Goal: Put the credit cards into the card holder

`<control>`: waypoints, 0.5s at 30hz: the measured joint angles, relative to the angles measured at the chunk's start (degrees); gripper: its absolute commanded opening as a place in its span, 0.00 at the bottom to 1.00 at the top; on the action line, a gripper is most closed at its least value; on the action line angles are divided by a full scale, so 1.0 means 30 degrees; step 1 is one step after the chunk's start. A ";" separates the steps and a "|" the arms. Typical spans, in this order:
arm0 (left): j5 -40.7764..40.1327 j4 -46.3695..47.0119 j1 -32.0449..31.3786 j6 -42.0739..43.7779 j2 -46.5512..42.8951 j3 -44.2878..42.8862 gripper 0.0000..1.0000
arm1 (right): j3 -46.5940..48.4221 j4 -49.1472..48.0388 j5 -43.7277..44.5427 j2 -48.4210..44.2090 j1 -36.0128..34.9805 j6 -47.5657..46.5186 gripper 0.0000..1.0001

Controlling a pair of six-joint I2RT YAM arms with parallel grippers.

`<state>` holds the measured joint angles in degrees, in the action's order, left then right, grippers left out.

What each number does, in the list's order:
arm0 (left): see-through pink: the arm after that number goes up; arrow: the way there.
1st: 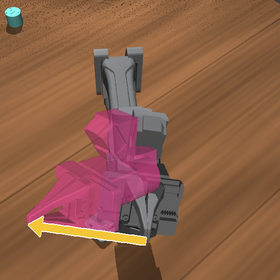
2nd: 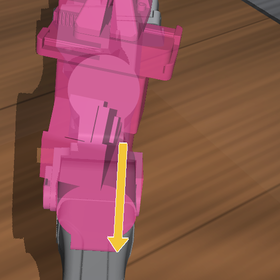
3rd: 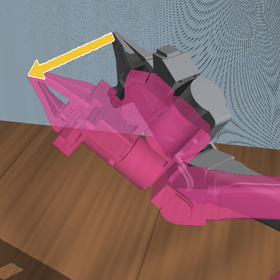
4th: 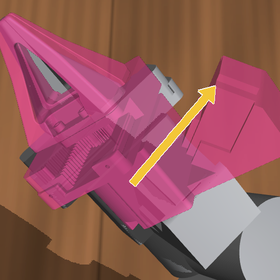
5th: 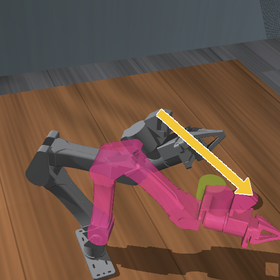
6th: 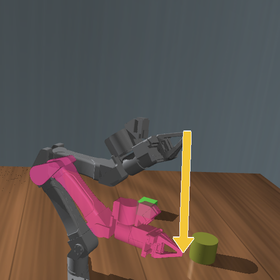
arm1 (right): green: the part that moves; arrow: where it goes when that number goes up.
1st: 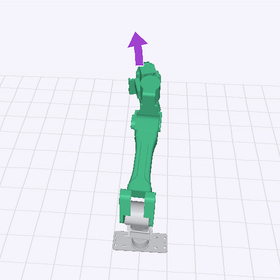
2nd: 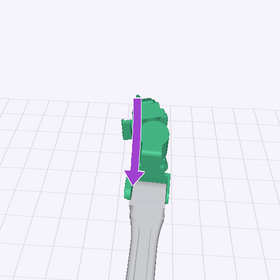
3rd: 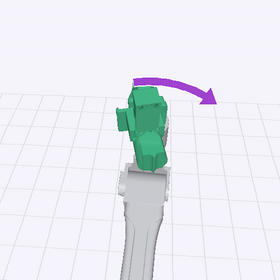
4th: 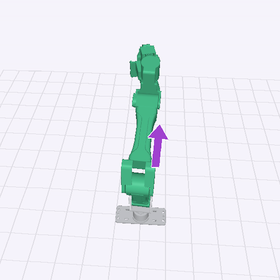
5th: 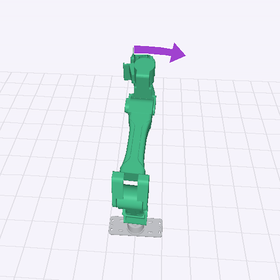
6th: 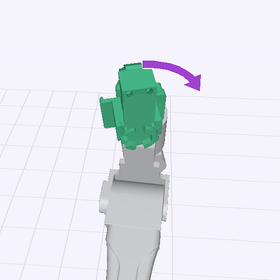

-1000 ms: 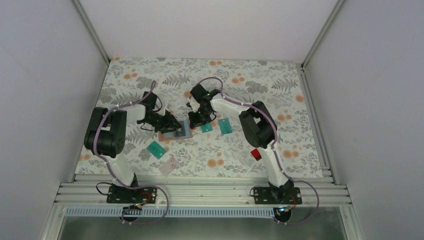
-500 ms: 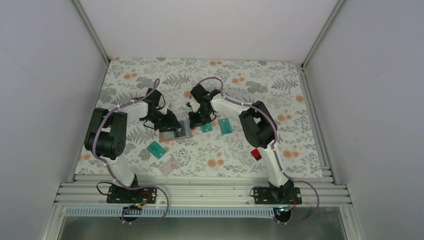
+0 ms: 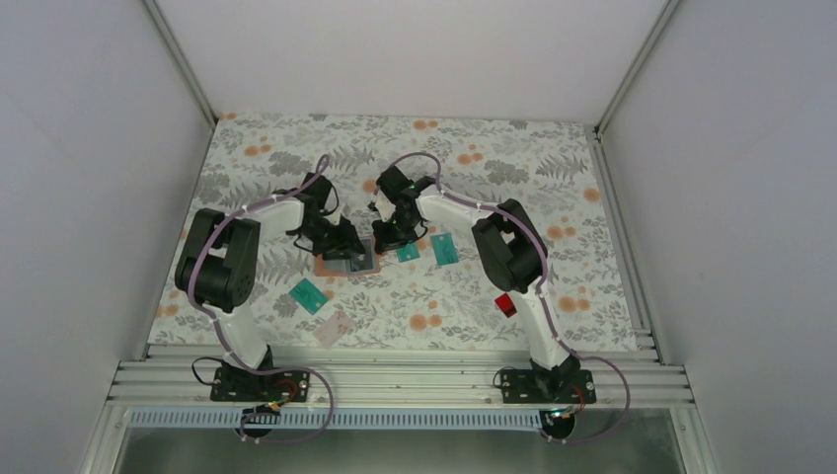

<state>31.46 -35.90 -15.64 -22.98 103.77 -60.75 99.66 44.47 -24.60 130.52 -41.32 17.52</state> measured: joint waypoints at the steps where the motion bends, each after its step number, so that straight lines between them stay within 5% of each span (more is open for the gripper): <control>1: -0.0007 -0.0015 -0.0036 -0.0058 0.0007 -0.0029 0.45 | 0.0000 0.0000 0.0000 0.0000 0.0007 -0.0007 0.08; 15: -0.1596 -0.1967 -0.0328 0.0138 -0.1166 -0.0510 0.45 | -0.0321 -0.0342 -0.0299 -0.0270 0.0211 -0.0080 0.14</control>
<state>26.68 -41.80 -16.62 -22.57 100.27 -62.28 98.70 43.44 -25.50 129.71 -40.69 17.28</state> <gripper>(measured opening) 0.451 0.117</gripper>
